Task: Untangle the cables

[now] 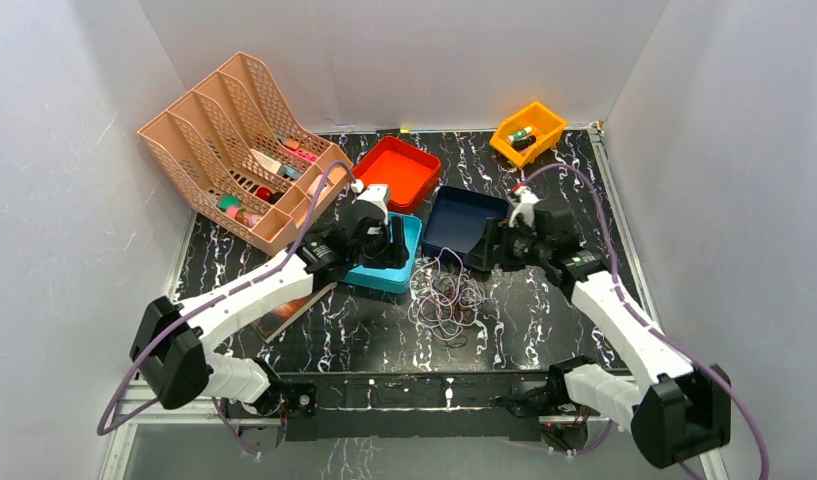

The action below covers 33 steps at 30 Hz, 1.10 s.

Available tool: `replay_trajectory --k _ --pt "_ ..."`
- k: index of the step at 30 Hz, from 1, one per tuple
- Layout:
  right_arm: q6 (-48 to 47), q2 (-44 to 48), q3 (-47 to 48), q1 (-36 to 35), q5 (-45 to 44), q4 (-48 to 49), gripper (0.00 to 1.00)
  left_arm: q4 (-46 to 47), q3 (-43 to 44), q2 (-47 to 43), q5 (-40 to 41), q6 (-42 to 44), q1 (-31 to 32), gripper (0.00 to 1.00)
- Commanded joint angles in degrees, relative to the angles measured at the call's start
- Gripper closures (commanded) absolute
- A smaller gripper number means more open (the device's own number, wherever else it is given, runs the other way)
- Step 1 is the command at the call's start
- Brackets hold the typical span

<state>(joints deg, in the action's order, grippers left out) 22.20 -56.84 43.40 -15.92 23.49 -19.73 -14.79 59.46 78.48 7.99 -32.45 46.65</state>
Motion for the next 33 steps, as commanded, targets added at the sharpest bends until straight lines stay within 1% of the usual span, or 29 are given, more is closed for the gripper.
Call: replay_trajectory --k 1,3,6,9,17,19,28,33 --pt "-1.67 -5.61 2.91 -8.10 -6.99 6.53 0.23 -0.88 -2.30 -5.30 1.50 -0.37 -0.52 0.44" --pt "-2.33 -8.42 2.63 -9.57 -8.62 8.61 0.25 -1.21 -3.16 -6.79 1.81 -0.66 -0.51 0.44" --pt "-3.81 -12.39 2.58 -9.82 -9.38 11.53 0.29 -1.71 -4.41 -9.06 2.52 -0.86 -0.61 0.44" --pt "-4.94 -15.70 3.38 -9.97 -10.04 12.16 0.29 -2.53 -5.00 -10.25 2.77 -0.87 -0.64 0.43" --pt "-3.88 -19.07 2.04 -10.21 -10.05 15.37 0.34 -2.44 -5.29 -10.16 2.67 -1.26 -0.60 0.43" --pt "-4.21 -20.30 1.11 -10.35 -9.41 17.98 0.35 -2.35 -4.72 -9.54 2.77 -1.24 -0.60 0.43" --pt "-5.16 -24.42 1.22 -10.58 -8.27 20.49 0.41 -2.70 -4.34 -9.03 2.93 -0.87 -0.60 0.43" --pt "-5.88 -26.27 1.84 -10.99 -5.99 21.70 0.49 -2.70 -4.69 -9.43 3.39 -1.01 -0.60 0.43"
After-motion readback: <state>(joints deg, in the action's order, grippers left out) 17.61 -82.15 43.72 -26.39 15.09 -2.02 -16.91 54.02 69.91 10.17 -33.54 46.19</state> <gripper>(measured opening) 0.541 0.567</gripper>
